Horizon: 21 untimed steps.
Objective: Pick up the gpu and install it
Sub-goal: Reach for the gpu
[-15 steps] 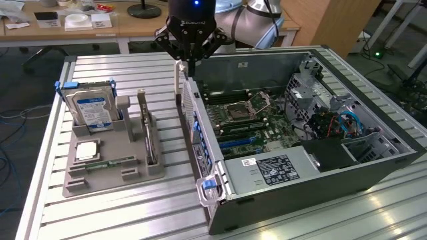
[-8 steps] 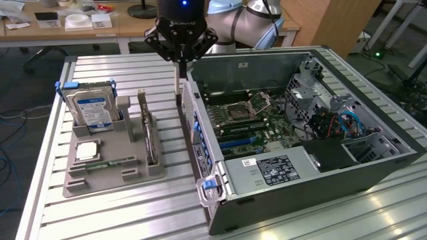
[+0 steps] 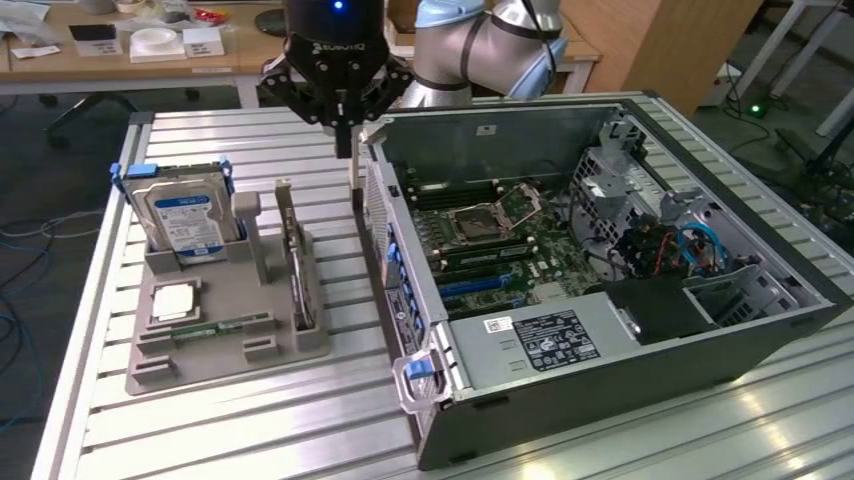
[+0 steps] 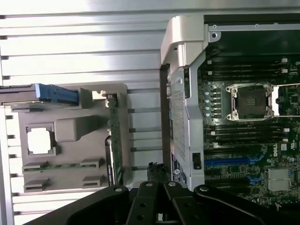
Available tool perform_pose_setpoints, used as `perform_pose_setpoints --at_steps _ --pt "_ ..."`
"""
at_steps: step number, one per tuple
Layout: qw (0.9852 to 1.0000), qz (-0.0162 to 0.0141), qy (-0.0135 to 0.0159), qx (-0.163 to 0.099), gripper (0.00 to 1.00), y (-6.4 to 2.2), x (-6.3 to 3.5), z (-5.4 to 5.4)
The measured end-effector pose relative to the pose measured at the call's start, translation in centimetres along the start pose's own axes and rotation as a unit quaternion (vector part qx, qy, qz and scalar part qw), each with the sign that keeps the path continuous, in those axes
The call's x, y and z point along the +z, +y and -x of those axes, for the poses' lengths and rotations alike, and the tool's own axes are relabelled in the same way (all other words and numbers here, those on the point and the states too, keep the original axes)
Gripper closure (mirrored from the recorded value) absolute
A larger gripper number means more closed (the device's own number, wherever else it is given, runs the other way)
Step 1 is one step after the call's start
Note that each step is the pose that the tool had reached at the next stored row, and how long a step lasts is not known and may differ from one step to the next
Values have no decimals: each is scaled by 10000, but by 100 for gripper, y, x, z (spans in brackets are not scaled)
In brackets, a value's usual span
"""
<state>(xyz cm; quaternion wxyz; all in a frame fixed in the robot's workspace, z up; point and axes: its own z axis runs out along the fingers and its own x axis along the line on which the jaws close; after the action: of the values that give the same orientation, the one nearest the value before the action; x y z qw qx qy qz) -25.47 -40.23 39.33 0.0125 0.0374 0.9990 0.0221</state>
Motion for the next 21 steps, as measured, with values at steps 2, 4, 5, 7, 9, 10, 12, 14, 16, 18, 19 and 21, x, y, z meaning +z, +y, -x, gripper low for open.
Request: perform_pose_setpoints --at_steps 2,4,5,7,9,10,12,14,16,18,19,21 --pt "10000 0 0 1 90 -6 -2 -59" --pt "10000 0 0 1 90 -11 -3 -119" --pt "10000 0 0 1 90 -14 -4 -147" --pt "10000 0 0 0 90 -19 -6 -199" --pt "10000 0 0 1 90 -23 -7 -252" --pt "10000 0 0 0 90 -25 -8 -278" --pt "10000 0 0 1 90 -29 -9 -330" --pt "10000 0 1 0 90 -34 -11 -383" --pt "10000 0 0 0 90 -40 -12 -439" --pt "10000 0 0 0 90 -44 -13 -491" --pt "10000 0 1 1 90 -47 -14 -518" --pt "10000 0 1 1 90 -52 -16 -572"
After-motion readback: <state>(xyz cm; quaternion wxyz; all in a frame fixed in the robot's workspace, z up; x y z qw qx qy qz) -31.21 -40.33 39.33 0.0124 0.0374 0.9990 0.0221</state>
